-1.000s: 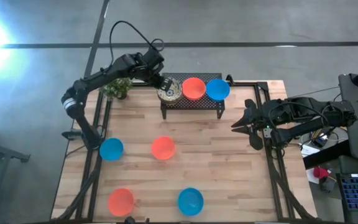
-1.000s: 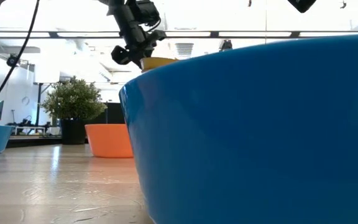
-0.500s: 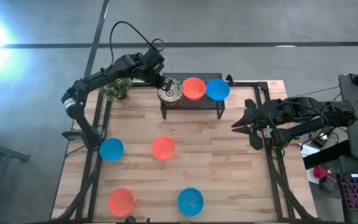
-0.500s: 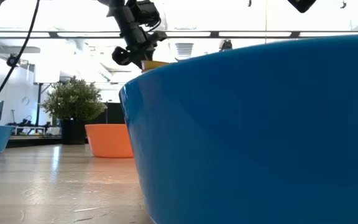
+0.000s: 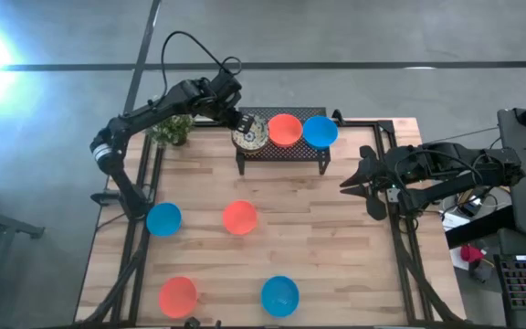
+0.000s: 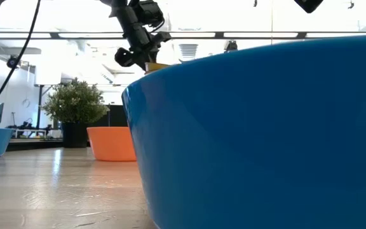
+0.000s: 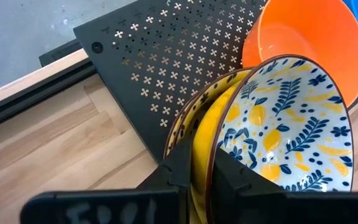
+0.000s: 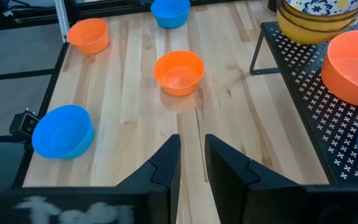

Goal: Pick & Place Mini bowls
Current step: Stack the yellow patterned bowl on the yellow patterned bowl on the shelf

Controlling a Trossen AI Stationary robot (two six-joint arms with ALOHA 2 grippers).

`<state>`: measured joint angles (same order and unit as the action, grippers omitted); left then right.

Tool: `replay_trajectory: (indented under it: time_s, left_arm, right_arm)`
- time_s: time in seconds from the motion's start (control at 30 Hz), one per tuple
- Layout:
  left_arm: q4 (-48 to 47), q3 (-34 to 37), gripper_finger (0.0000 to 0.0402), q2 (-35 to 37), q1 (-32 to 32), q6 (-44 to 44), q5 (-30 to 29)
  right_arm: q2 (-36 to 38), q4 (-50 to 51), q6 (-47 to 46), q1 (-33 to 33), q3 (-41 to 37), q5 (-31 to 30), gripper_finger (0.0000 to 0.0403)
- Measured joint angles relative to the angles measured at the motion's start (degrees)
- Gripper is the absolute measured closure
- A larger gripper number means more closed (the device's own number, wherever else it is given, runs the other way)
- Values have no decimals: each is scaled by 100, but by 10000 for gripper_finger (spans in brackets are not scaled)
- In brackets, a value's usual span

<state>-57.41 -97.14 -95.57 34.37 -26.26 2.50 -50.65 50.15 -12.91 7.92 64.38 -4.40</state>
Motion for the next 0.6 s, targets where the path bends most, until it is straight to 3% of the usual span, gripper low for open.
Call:
replay_trajectory:
  time_s: [0.4,0.6]
  left_arm:
    - [0,0,370,0,-2,-11,2]
    - [9,0,338,0,-2,-24,9]
  right_arm:
    - [0,-2,-15,0,0,-2,335]
    - [0,-4,-9,0,0,-2,335]
